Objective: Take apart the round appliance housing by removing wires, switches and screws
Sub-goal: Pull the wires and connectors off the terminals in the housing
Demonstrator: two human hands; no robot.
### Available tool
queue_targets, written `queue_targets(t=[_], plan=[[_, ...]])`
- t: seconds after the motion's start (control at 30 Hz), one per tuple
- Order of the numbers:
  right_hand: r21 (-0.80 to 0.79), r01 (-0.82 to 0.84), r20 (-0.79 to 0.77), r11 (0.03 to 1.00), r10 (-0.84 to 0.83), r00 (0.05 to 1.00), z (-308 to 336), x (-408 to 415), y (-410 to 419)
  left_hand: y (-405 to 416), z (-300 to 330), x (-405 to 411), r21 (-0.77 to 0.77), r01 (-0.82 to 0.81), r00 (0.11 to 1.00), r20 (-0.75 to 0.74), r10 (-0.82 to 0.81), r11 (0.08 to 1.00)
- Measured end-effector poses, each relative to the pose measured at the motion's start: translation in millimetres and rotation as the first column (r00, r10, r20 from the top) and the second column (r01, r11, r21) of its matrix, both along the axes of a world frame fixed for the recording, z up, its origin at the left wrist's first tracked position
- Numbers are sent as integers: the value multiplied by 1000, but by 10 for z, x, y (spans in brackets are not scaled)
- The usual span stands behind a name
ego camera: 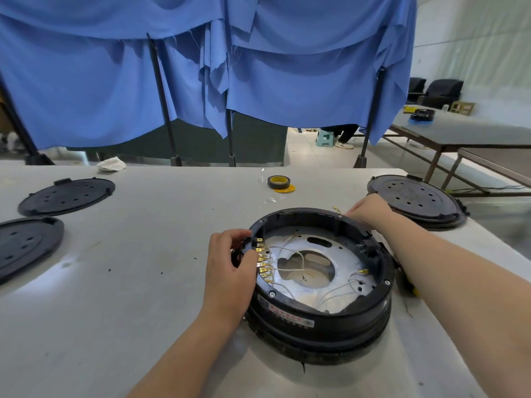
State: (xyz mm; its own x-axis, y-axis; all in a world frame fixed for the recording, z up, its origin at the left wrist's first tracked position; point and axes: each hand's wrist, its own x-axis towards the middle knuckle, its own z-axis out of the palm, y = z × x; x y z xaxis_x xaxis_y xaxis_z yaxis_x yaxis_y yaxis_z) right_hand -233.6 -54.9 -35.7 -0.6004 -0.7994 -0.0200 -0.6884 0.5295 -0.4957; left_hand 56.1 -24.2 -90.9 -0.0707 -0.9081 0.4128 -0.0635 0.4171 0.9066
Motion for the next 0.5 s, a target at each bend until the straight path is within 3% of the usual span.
queue_targets(t=[0.2, 0.33, 0.5], plan=[[-25, 31, -22, 999, -32, 999, -68, -85, -39, -12, -6, -1, -10, 1, 1000, 16, -1, 1000], [-187, 16, 52, 982, -7, 999, 68, -97, -30, -7, 10, -9, -8, 1, 1000, 6, -1, 1000], [-455, -274, -58, 847, 279, 959, 416, 527, 164, -12, -4, 4, -16, 2, 1000, 13, -2, 1000]])
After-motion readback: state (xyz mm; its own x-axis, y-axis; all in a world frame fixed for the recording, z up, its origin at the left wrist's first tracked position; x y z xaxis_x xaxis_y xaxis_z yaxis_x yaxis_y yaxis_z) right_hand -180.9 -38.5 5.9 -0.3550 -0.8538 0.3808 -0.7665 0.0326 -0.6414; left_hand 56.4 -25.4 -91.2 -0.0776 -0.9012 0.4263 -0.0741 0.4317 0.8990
